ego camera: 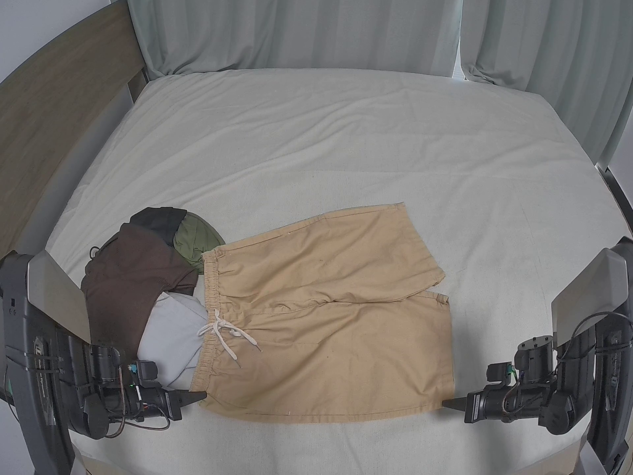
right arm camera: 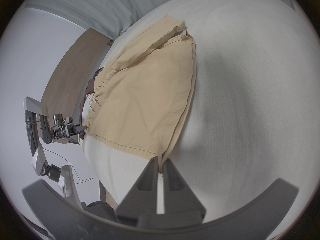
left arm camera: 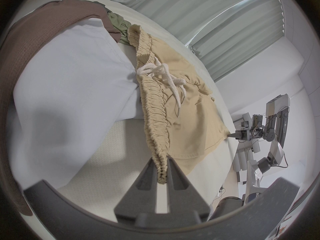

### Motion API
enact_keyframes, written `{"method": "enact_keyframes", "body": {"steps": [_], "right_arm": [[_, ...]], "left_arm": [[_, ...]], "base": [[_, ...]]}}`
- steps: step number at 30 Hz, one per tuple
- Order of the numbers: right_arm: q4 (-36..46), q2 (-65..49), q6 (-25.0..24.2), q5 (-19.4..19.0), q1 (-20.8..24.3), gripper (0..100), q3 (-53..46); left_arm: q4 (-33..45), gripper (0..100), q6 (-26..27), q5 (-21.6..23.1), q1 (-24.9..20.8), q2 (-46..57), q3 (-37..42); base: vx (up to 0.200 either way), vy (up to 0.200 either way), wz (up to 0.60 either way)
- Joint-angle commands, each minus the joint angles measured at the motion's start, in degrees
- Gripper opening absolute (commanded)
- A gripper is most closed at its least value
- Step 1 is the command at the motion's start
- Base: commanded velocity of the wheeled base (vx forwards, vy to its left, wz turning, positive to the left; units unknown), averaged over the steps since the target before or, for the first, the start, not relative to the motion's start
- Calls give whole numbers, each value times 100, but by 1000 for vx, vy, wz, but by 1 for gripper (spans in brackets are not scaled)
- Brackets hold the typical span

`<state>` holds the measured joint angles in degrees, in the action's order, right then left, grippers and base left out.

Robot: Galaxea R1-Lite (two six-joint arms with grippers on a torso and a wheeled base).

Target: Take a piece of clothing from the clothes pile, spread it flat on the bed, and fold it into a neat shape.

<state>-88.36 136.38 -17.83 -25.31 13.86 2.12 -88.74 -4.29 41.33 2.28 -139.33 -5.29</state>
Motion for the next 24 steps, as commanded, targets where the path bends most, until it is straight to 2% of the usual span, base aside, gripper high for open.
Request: {"method": "enact_keyframes", "body": {"steps": [1,6,8,10,15,24], "right_arm": [[3,-120,8,0,29,0,-133],[29,-463,17,-9,55,0,-212],[29,-639,34,-9,47,0,-212],[29,-709,34,-18,55,0,-212],[29,-990,175,-80,38,0,-212],[20,-1632,131,-194,20,0,-212]], "left_arm": [[-3,0,-28,86,9,99,-25],[-3,0,-133,227,27,406,11],[-3,0,-327,631,71,714,63],[-3,0,-362,763,71,767,72],[-3,0,-353,780,71,793,46],[-3,0,-397,816,53,1171,-7]], "base": [[0,0,0],[0,0,0],[0,0,0],[0,0,0],[0,0,0],[0,0,0]]}}
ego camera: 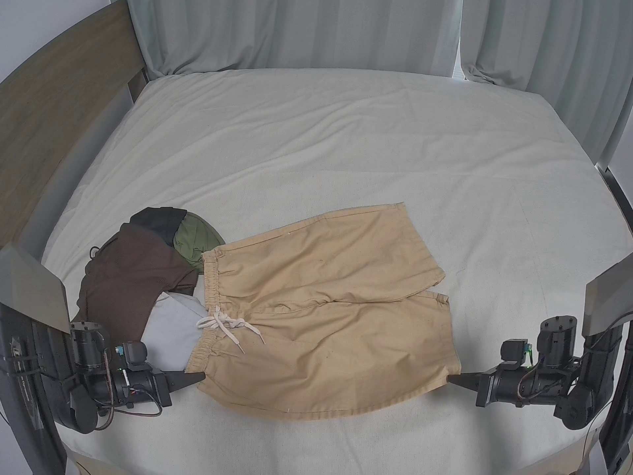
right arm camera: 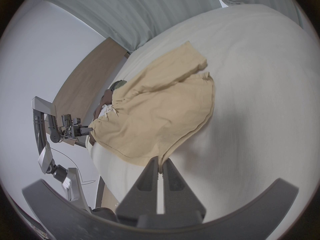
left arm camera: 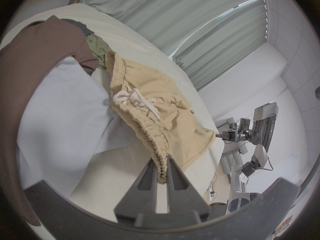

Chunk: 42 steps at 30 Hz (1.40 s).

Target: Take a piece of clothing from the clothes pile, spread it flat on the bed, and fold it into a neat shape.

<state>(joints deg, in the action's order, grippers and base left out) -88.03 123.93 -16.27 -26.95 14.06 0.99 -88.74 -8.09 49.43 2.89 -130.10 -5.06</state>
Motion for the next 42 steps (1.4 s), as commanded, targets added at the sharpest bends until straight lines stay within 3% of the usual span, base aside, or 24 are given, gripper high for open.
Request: {"method": "enact_keyframes", "body": {"steps": [1,16,25,35,42], "right_arm": [[-13,-449,-25,-29,9,0,-99],[-21,-765,-227,-126,-8,0,139],[-21,-1064,-728,-135,185,0,429],[-13,-1547,-851,-82,264,0,525],[-13,-2013,-1000,129,484,0,569]], "left_arm": [[-3,0,-17,5,-8,292,-39],[-3,0,-869,-83,-69,547,-944],[-3,0,-1045,-144,-8,521,-997],[-12,0,-1247,-760,-60,547,-1217],[-12,0,-1476,-865,-140,679,-1278]], "base": [[0,0,0],[0,0,0],[0,0,0],[0,0,0],[0,0,0]]}}
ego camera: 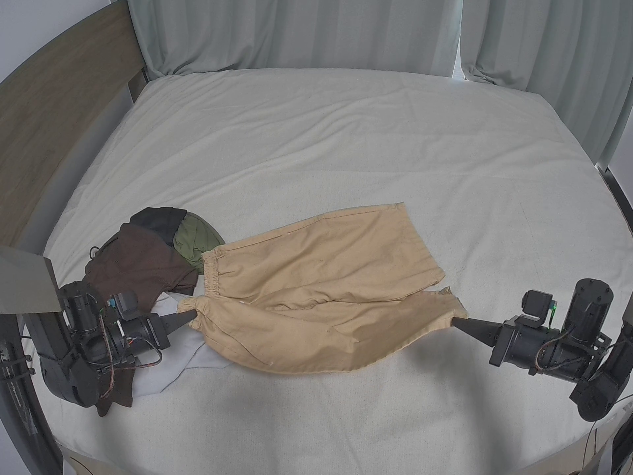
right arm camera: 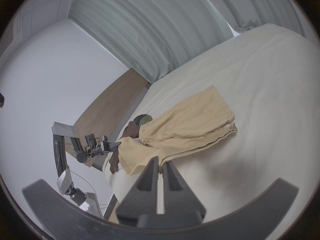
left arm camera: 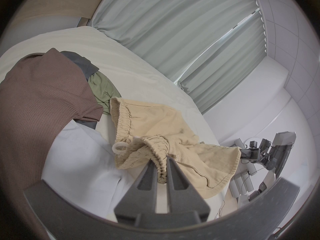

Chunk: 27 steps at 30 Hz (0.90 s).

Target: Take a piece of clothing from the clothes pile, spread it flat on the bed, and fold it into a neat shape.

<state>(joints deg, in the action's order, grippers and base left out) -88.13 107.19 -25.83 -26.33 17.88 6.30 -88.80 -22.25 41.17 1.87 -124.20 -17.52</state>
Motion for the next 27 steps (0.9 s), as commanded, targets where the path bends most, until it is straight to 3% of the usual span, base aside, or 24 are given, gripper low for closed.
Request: {"method": "enact_keyframes", "body": {"steps": [1,27], "right_arm": [[-3,-383,-62,119,136,0,73],[138,-331,-273,163,84,0,1400]], "left_arm": [[-6,0,-104,-74,-37,115,-41],[3,0,-377,-346,-143,256,-120]], "base": [[0,0,0],[0,0,0]]}}
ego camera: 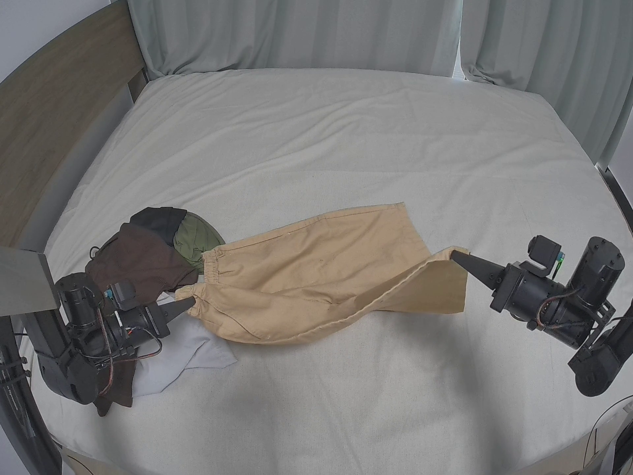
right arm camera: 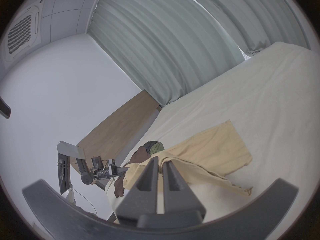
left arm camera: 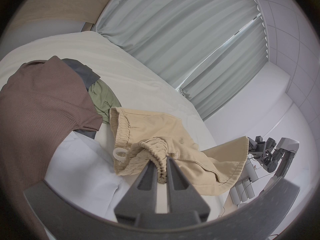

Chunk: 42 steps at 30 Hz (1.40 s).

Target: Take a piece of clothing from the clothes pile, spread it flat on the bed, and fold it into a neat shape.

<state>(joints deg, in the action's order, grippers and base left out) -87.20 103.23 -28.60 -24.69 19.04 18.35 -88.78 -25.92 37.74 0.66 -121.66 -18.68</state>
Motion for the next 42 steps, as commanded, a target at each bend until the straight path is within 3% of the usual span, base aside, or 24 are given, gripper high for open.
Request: {"method": "enact_keyframes", "body": {"steps": [1,12,31,42], "right_arm": [[203,101,3,-1,-58,0,407],[801,259,-5,-10,-199,0,1171],[1372,558,-5,-19,-331,0,2068],[1944,945,-5,-36,-507,0,2911]], "left_arm": [[-7,0,-10,-4,-39,2,-4],[1,0,-405,-12,-127,196,22],[1,0,-493,-92,-171,152,-31],[1,0,-880,-575,-259,29,-303]], "base": [[0,0,0],[0,0,0],[0,0,0],[0,0,0]]}}
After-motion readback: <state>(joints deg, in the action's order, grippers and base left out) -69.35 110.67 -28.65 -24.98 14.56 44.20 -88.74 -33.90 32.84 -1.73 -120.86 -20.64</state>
